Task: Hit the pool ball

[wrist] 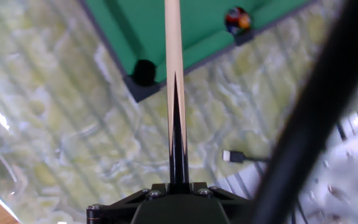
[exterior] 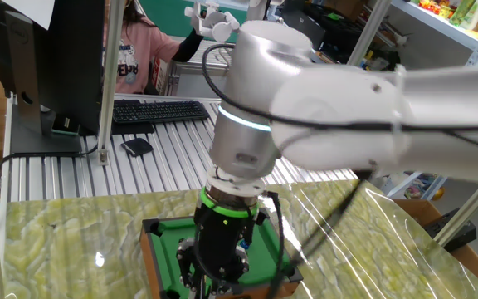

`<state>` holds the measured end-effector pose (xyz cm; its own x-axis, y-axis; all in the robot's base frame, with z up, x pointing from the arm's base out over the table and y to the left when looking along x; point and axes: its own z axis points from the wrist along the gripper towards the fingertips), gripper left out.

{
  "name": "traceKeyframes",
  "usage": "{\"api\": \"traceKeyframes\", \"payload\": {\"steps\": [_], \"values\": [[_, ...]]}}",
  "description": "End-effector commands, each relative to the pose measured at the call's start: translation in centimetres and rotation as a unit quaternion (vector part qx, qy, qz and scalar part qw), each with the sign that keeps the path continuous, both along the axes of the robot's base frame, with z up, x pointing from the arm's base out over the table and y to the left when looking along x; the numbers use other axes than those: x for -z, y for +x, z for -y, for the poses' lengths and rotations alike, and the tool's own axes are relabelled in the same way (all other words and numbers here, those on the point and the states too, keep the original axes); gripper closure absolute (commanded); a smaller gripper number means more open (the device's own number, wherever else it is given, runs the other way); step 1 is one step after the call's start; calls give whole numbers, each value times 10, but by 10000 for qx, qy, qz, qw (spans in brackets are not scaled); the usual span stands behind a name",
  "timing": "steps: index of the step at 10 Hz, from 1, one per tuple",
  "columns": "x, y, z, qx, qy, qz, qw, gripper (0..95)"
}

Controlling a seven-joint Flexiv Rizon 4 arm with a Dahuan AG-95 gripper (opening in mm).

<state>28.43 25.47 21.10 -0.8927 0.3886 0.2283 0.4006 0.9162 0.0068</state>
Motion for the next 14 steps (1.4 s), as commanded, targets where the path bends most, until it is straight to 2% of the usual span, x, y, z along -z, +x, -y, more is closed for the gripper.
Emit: {"api": "traceKeyframes", "payload": {"steps": [1,3,4,6,10,12,14], "values": [[2,5,-4,-325,52,330,9989,950],[9,10,-8,-322,-76,403,9986,950],[12,13,-10,-451,-264,444,9976,950],[14,15,-5,-451,-279,444,9976,950],[27,16,25,-506,-275,513,9970,950],[30,20,28,-520,-282,562,9967,950],[36,28,29,-544,-305,680,9957,950]]}}
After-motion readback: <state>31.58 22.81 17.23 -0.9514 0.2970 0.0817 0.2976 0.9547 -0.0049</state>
